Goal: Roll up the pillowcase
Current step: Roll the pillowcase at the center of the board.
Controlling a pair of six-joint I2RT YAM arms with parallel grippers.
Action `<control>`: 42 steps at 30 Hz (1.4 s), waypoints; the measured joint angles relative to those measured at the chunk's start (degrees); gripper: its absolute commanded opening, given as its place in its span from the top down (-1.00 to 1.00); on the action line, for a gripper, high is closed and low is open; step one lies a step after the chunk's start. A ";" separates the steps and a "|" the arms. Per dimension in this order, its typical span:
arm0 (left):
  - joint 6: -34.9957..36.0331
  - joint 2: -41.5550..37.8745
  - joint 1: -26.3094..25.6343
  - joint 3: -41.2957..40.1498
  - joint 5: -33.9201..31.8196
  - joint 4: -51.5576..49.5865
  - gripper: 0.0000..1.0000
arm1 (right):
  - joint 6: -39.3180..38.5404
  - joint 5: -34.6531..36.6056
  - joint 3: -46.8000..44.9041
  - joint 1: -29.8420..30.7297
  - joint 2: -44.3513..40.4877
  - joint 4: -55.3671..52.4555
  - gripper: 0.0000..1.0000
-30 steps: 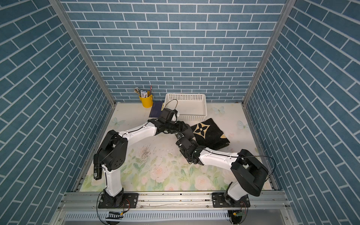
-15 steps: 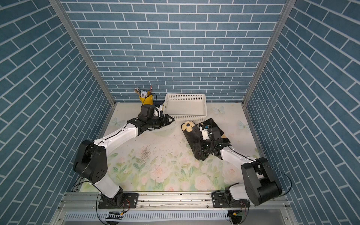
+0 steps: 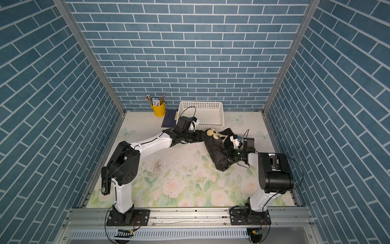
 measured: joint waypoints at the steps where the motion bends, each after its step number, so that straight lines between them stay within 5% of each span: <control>1: 0.09 1.68 -0.74 1.68 -0.11 0.11 -0.30 | 0.09 0.02 0.00 -0.02 -0.07 -0.07 0.71; 5: 0.24 7.45 -2.93 6.45 -0.74 0.66 -0.28 | -0.66 2.73 0.33 0.20 -1.55 -2.36 0.02; 9: 0.07 11.96 -3.78 8.92 -1.27 1.55 -0.27 | -3.17 13.88 1.53 2.86 -8.02 -10.05 -0.48; 17: -0.42 13.14 -4.04 9.55 -1.40 3.21 -0.27 | -10.93 49.40 7.32 22.56 -24.85 -21.92 -0.75; 18: -0.44 13.18 -4.07 9.55 -1.38 3.34 -0.27 | -11.63 53.46 7.32 25.40 -25.86 -22.49 -0.99; 19: -0.44 13.20 -4.07 9.55 -1.36 3.43 -0.27 | -13.16 57.64 7.28 27.98 -26.29 -23.19 -1.00; 24: -0.61 13.20 -4.09 9.55 -1.36 3.56 -0.27 | -16.33 71.87 7.13 36.72 -21.66 -25.83 -1.00; 29: -0.59 13.20 -4.11 9.53 -2.08 3.50 -0.28 | -17.20 80.06 7.02 39.26 -13.90 -26.27 -0.96; 36: -1.46 10.54 -2.78 6.56 -2.69 2.93 -0.41 | -16.31 76.22 6.80 36.09 -12.31 -23.47 -0.07; 42: -2.62 -3.65 2.69 -2.67 -0.90 2.56 -0.42 | -15.50 67.98 6.40 31.45 -12.35 -23.37 0.60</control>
